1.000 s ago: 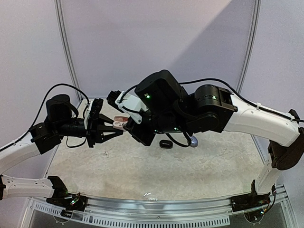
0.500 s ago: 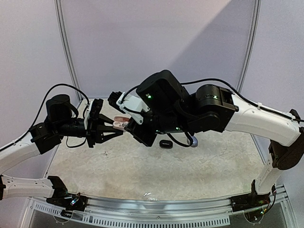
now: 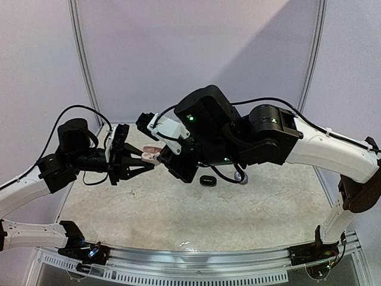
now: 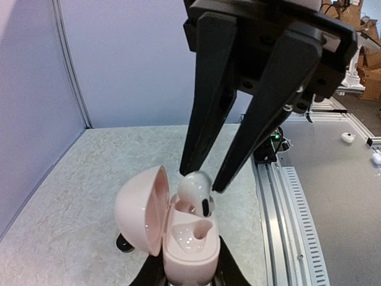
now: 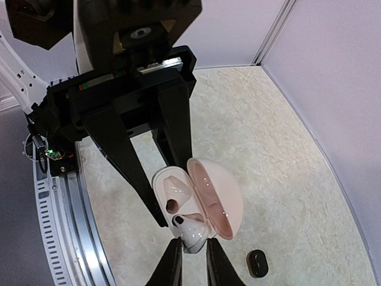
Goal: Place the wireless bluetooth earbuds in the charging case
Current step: Insert the right earbud into the right side groove of the charging case, then pass from the left arm to the right
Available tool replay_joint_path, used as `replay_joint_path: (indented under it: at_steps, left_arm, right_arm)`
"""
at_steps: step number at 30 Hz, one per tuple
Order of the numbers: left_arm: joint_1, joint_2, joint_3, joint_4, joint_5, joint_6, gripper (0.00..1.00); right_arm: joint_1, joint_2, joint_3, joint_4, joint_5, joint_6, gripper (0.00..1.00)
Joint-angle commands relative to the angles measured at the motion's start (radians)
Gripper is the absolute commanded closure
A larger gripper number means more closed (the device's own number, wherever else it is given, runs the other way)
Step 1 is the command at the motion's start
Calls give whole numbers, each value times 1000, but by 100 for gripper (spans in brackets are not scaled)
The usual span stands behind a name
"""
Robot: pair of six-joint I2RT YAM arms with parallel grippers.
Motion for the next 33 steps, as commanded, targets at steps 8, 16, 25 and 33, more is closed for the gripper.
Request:
replay_joint_path:
  at_steps: [8, 16, 25, 33]
  left_arm:
    - [-15, -10, -4, 0, 25, 26, 100]
    - [-13, -6, -13, 3, -51, -46, 100]
    - [58, -19, -34, 304, 50, -362, 100]
    - [59, 43, -58, 827, 154, -728, 100]
  right_arm:
    - [-11, 4, 6, -2, -10, -10, 89]
    - [-11, -1, 42, -9, 2, -6, 86]
    - [-39, -221, -235, 294, -164, 112, 64]
    - [-63, -344, -471, 668, -267, 199, 32]
